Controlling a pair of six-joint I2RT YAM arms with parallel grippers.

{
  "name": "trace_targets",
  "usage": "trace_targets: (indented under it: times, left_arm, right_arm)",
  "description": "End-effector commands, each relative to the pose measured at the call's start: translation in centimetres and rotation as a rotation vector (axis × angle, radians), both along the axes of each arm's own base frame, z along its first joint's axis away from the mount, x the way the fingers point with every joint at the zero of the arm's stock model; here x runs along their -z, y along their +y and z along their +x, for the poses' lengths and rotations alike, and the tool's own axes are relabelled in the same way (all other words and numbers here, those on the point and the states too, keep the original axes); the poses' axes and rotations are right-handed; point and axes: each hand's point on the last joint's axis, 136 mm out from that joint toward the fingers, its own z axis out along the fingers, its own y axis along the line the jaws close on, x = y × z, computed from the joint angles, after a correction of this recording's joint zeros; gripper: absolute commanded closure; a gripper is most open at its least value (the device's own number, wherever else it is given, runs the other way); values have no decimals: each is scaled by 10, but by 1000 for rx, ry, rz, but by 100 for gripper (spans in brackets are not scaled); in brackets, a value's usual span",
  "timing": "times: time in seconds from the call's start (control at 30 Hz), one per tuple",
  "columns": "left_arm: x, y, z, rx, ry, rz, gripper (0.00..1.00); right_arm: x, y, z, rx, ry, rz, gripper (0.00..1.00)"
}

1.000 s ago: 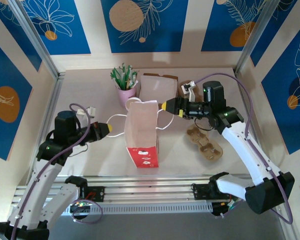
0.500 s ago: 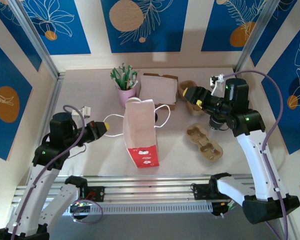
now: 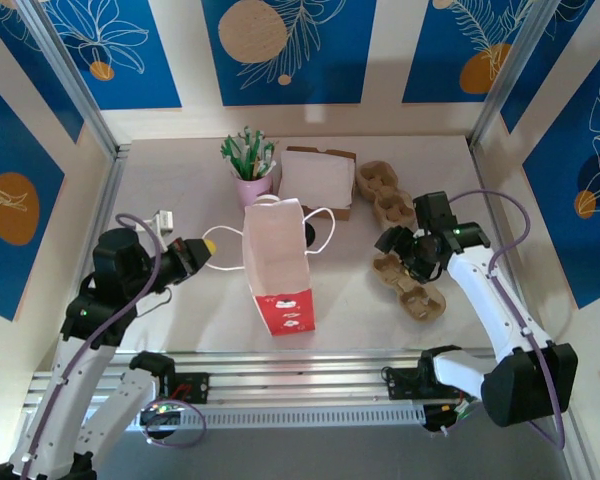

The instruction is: Pack the takeout coffee

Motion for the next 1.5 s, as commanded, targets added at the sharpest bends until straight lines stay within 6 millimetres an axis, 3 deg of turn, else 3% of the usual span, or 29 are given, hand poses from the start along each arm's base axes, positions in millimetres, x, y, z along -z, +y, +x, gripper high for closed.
trace_targets:
  times: [0.0, 0.4, 0.83, 1.47]
  left_arm:
    - [0, -5, 6, -7, -11, -3, 100]
    - [13, -12, 8, -14, -11, 43, 100]
    - [21, -7, 9, -40, -10, 61, 100]
    - [26, 0, 11, -89, 1, 76, 100]
  right_arm:
    - [17, -13, -10, 90, 76, -54, 17]
    - [69, -21, -24, 140, 236, -94, 23]
    - [97, -35, -23, 153, 293, -132, 25]
    - [114, -42, -12, 156, 310, -154, 36]
